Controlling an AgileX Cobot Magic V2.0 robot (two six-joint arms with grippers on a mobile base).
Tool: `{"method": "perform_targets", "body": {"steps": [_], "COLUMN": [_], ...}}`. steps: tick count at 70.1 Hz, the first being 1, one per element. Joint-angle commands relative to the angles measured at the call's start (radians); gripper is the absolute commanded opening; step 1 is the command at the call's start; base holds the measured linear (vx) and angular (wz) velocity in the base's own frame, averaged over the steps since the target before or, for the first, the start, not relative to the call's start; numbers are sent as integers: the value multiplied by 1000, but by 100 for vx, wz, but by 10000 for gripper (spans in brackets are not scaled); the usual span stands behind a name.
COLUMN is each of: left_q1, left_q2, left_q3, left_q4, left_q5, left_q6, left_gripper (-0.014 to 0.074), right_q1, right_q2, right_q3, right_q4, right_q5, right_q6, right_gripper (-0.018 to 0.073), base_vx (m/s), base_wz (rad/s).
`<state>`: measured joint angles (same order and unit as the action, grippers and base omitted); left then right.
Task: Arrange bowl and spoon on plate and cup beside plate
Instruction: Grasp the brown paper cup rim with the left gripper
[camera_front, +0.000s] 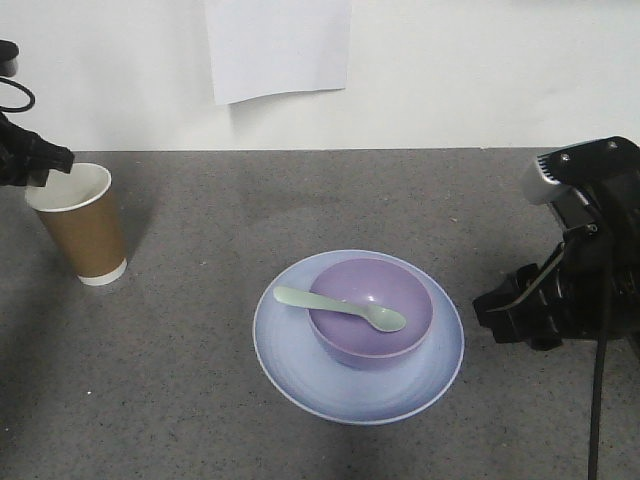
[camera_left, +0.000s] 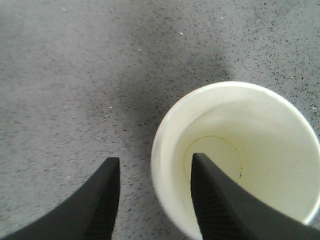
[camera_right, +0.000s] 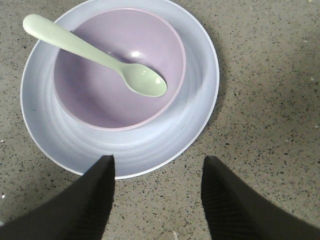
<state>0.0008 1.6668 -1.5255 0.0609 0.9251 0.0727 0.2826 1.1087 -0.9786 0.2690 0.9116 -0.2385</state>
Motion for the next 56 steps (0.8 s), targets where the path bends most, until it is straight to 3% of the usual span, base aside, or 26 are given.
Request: {"method": "perform_targets", "body": {"steps": [1, 14, 36, 56], "left_q1": [1, 1, 1, -1], "left_q2": [-7, 18, 17, -5], "left_q3": [-25, -25, -25, -27], "left_q4": [-22, -21, -20, -31], "left_q5": [-64, -72, -95, -89], "left_q6": [-14, -14, -14, -12], "left_gripper": [327, 257, -10, -8], "right_q1": [-1, -1, -1, -1], "right_q2": [-18, -18, -18, -18], "right_q3": [-23, -23, -23, -23], "right_q4": [12, 12, 12, 12], "right_q5": [-51, -49, -51, -51], "right_q6": [-6, -6, -6, -2], "right_gripper": [390, 390, 390, 390], "base_vx": [0, 0, 0, 0], "base_wz": [0, 0, 0, 0]}}
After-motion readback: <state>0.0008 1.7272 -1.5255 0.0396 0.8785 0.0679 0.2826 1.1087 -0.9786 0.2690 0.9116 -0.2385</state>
